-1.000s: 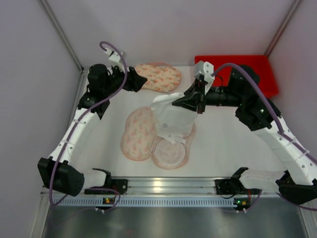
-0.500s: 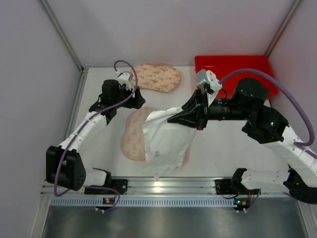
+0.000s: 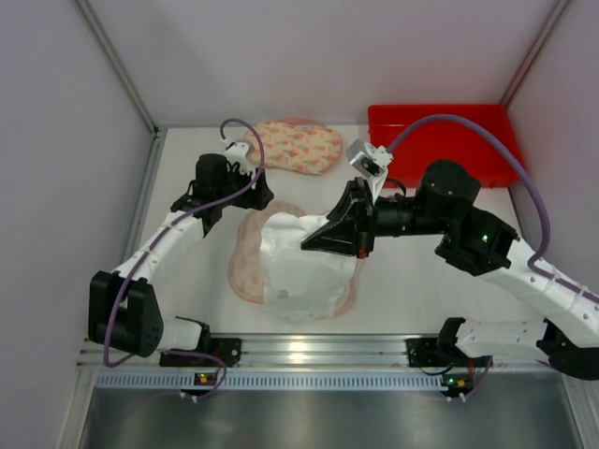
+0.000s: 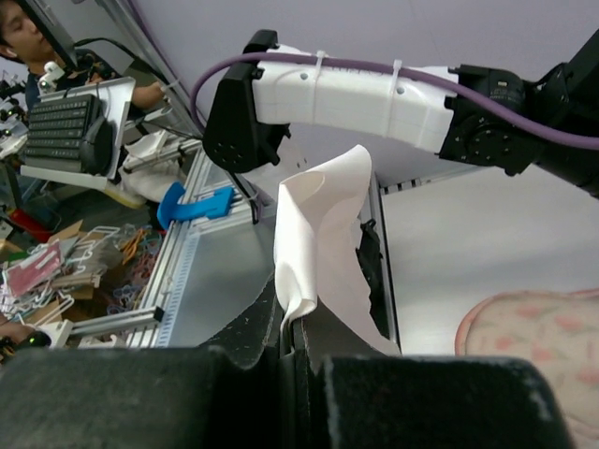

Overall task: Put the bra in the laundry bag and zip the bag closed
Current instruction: Place the bra in the laundry bag.

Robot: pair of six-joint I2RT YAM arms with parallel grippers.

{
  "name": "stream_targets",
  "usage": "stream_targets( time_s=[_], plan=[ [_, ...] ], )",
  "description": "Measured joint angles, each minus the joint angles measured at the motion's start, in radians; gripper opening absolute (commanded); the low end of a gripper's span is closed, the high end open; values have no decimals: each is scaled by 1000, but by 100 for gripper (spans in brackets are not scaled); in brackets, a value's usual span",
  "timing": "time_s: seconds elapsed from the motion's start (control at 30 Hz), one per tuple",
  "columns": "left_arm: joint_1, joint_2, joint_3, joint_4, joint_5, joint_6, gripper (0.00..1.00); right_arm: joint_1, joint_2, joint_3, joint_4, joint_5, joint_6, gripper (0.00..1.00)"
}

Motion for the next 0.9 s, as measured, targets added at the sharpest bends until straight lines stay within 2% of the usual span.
stream_targets(
  time_s=[0.37,0.73,0.9],
  plan=[
    [0,72,0,-2,1,5,73,3,-10,-18,3,-5,40,0],
    [0,72,0,-2,0,8,73,46,-6,63,83,-31,142,0],
    [0,92,16,-2,1,7,73,53,-32,-12,119,-24,171,0]
  ],
)
